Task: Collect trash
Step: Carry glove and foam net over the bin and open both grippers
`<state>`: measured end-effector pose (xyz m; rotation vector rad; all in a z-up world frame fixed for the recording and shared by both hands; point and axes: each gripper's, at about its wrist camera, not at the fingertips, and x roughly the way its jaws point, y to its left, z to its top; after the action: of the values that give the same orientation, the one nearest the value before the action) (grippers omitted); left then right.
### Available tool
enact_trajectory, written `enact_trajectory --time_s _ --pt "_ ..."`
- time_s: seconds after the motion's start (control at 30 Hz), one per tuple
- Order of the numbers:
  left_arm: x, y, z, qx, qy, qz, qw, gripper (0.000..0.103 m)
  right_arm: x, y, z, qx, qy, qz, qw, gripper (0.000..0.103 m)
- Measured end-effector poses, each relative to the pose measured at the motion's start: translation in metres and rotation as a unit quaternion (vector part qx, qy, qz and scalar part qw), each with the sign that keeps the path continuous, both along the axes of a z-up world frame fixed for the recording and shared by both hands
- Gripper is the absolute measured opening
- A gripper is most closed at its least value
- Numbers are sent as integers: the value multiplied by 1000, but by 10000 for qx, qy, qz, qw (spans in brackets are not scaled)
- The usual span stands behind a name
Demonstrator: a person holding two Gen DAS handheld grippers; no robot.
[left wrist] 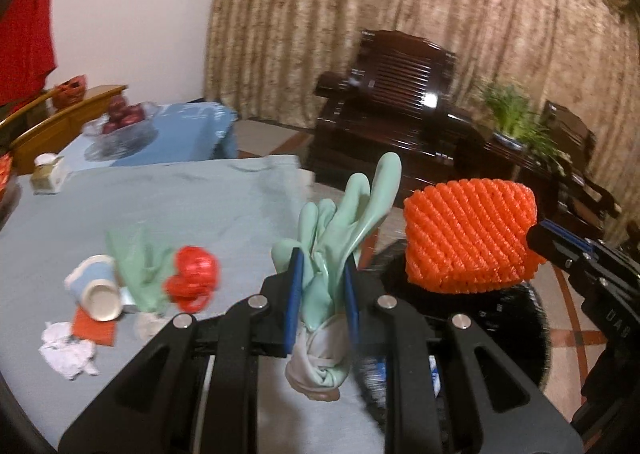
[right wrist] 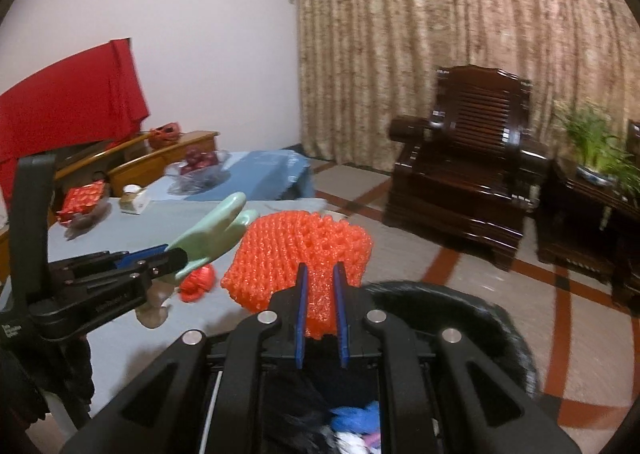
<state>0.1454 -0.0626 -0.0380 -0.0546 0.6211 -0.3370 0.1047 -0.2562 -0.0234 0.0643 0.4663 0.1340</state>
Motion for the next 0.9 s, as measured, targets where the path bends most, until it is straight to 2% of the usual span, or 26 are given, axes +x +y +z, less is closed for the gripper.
enact_trajectory --time_s 0.2,0.43,0.8,0.9 --pt "-3 -54 -9 -110 59 -497 9987 19 -23 -45 -13 -117 120 -497 9986 12" --pt "-5 -107 -25 -66 102 -907 9958 19 -40 -83 -34 -45 322 -903 9954 12" --pt "-4 -146 -54 37 397 -1338 9902 19 -46 -108 -58 20 628 -1188 9909 12" --pt "-4 -149 -59 67 439 -1421 9889 24 -48 -111 -63 -2 692 -1208 9903 13"
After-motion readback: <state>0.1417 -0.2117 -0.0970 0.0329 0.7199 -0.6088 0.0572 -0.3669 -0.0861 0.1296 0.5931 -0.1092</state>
